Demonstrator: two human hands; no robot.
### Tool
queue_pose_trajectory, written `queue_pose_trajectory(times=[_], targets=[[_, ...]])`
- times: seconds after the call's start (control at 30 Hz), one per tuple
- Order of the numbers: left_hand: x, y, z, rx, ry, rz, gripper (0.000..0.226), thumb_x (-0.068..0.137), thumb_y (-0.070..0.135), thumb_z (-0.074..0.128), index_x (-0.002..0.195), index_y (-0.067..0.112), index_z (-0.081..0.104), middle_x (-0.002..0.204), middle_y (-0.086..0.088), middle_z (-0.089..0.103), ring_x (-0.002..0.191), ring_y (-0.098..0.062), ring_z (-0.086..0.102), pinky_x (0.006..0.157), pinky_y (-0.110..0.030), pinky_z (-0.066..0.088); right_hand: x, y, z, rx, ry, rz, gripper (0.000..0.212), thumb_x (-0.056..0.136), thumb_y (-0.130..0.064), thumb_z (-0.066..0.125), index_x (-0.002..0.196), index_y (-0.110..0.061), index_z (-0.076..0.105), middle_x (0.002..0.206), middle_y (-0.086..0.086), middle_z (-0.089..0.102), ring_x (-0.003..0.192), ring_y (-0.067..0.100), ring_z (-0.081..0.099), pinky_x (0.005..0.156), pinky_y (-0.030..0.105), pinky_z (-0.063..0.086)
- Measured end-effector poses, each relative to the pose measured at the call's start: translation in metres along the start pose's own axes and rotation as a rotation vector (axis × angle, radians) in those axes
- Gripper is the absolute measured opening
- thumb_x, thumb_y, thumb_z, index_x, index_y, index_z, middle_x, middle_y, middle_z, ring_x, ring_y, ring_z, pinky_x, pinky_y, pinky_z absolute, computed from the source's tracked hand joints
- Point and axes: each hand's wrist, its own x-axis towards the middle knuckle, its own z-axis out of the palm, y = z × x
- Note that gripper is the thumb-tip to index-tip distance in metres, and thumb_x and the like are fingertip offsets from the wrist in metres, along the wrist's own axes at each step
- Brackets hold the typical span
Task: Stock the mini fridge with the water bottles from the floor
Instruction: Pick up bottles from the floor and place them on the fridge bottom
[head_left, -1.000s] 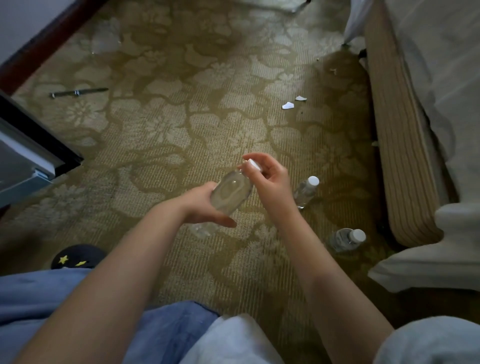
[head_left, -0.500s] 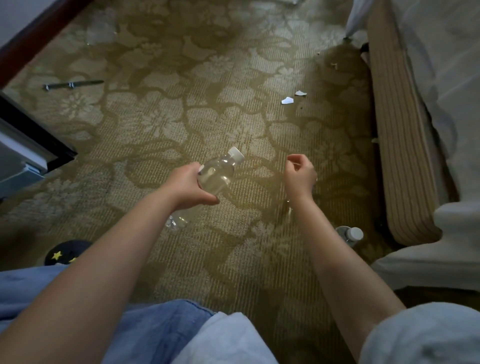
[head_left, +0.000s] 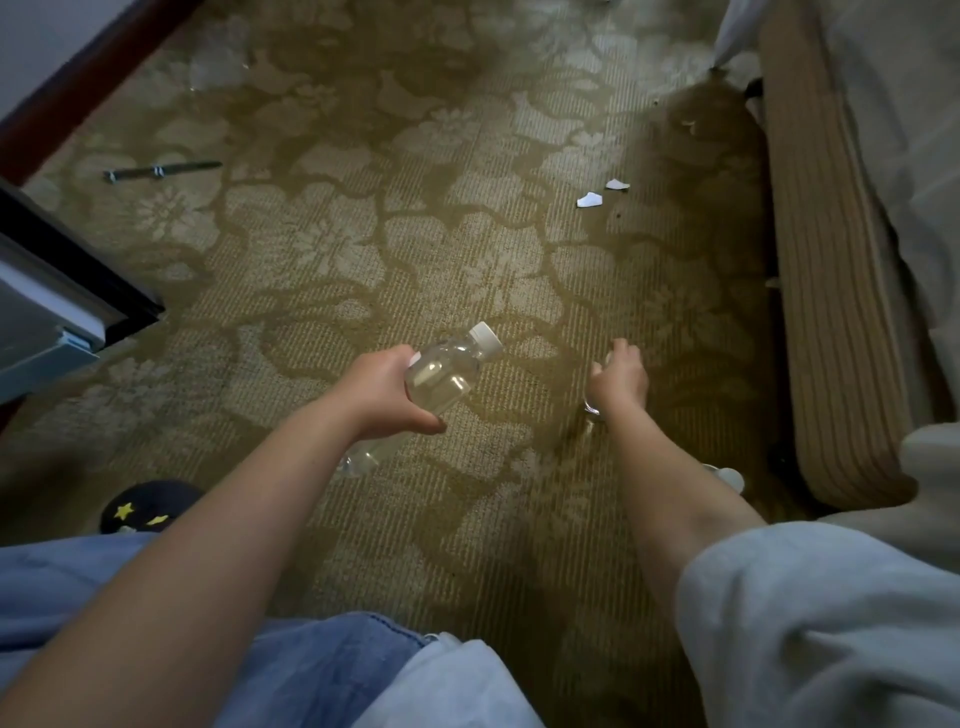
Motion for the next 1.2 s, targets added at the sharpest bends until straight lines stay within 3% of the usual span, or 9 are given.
queue_pose_trajectory(times=[0.13, 0.37, 0.63, 0.77, 0.83, 0.87, 0.97, 1.1, 1.2], targets=[[-0.001, -0.005, 0.000, -0.008, 0.012, 0.007, 0.057, 0.062, 0.033, 0.084, 0.106, 0.016, 0.052, 0.098, 0.001, 0.059, 0.087, -0.016, 0.059, 0.068, -0.026, 0.047, -0.001, -0.008, 0.003, 0.097, -0.088, 0.010, 0.032, 0.094, -0.020, 0.057, 0.121, -0.011, 0.042, 0.121, 0.015, 0.057, 0.109, 0.033, 0.056, 0.082, 0.041, 0.049], [-0.009, -0.021, -0.009, -0.055, 0.098, -0.002, 0.049, 0.062, 0.031, 0.085, 0.094, 0.020, 0.049, 0.091, 0.003, 0.058, 0.079, -0.011, 0.057, 0.057, -0.020, 0.041, -0.013, -0.043, 0.000, 0.073, -0.147, -0.136, 0.037, 0.094, -0.031, 0.057, 0.120, -0.010, 0.042, 0.119, 0.015, 0.057, 0.094, 0.025, 0.056, 0.077, 0.039, 0.052], [-0.026, -0.027, -0.049, -0.147, 0.384, 0.014, 0.057, 0.064, 0.033, 0.085, 0.105, 0.012, 0.050, 0.096, -0.003, 0.060, 0.086, -0.019, 0.058, 0.060, -0.022, 0.043, -0.062, -0.156, -0.031, 0.182, -0.015, -0.507, 0.049, 0.092, -0.047, 0.054, 0.123, -0.009, 0.049, 0.110, 0.012, 0.064, 0.100, 0.030, 0.061, 0.080, 0.038, 0.048], [-0.045, -0.037, -0.076, -0.294, 0.529, -0.002, 0.077, 0.062, 0.033, 0.085, 0.123, 0.008, 0.047, 0.104, 0.001, 0.058, 0.094, -0.017, 0.057, 0.079, -0.029, 0.048, -0.098, -0.214, -0.053, 0.246, 0.032, -0.687, 0.044, 0.093, -0.045, 0.054, 0.119, -0.010, 0.049, 0.107, 0.011, 0.065, 0.097, 0.030, 0.060, 0.071, 0.032, 0.040], [-0.058, -0.046, -0.091, -0.377, 0.616, 0.011, 0.072, 0.056, 0.036, 0.087, 0.114, 0.012, 0.051, 0.101, -0.001, 0.065, 0.090, -0.020, 0.063, 0.082, -0.035, 0.053, -0.119, -0.243, -0.061, 0.280, 0.033, -0.800, 0.044, 0.092, -0.044, 0.054, 0.116, -0.007, 0.049, 0.104, 0.013, 0.065, 0.096, 0.031, 0.059, 0.069, 0.030, 0.036], [-0.066, -0.051, -0.099, -0.397, 0.672, 0.009, 0.067, 0.055, 0.037, 0.087, 0.107, 0.013, 0.052, 0.096, -0.003, 0.068, 0.085, -0.019, 0.066, 0.077, -0.034, 0.055, -0.130, -0.257, -0.065, 0.300, 0.027, -0.853, 0.043, 0.092, -0.044, 0.055, 0.115, -0.007, 0.049, 0.104, 0.013, 0.065, 0.095, 0.031, 0.059, 0.069, 0.031, 0.037], [-0.095, -0.065, -0.128, -0.456, 0.821, -0.015, 0.052, 0.063, 0.030, 0.085, 0.098, 0.021, 0.047, 0.085, 0.002, 0.069, 0.073, -0.003, 0.061, 0.059, -0.006, 0.042, -0.170, -0.302, -0.079, 0.354, 0.017, -1.004, 0.041, 0.090, -0.045, 0.057, 0.109, -0.009, 0.049, 0.097, 0.007, 0.064, 0.089, 0.028, 0.059, 0.068, 0.031, 0.038], [-0.140, -0.096, -0.171, -0.618, 1.007, -0.039, 0.049, 0.066, 0.024, 0.085, 0.089, 0.024, 0.041, 0.083, -0.003, 0.072, 0.084, -0.012, 0.064, 0.086, -0.031, 0.048, -0.232, -0.363, -0.092, 0.338, 0.006, -1.181, 0.040, 0.091, -0.045, 0.055, 0.108, -0.010, 0.048, 0.093, 0.002, 0.057, 0.082, 0.022, 0.051, 0.067, 0.029, 0.030], [-0.181, -0.128, -0.201, -0.641, 1.156, -0.077, 0.054, 0.066, 0.023, 0.084, 0.098, 0.017, 0.042, 0.082, -0.002, 0.070, 0.096, -0.018, 0.064, 0.096, -0.041, 0.047, -0.279, -0.403, -0.091, 0.334, -0.024, -1.313, 0.041, 0.092, -0.045, 0.055, 0.111, -0.009, 0.048, 0.101, 0.008, 0.062, 0.090, 0.027, 0.055, 0.067, 0.030, 0.028]])
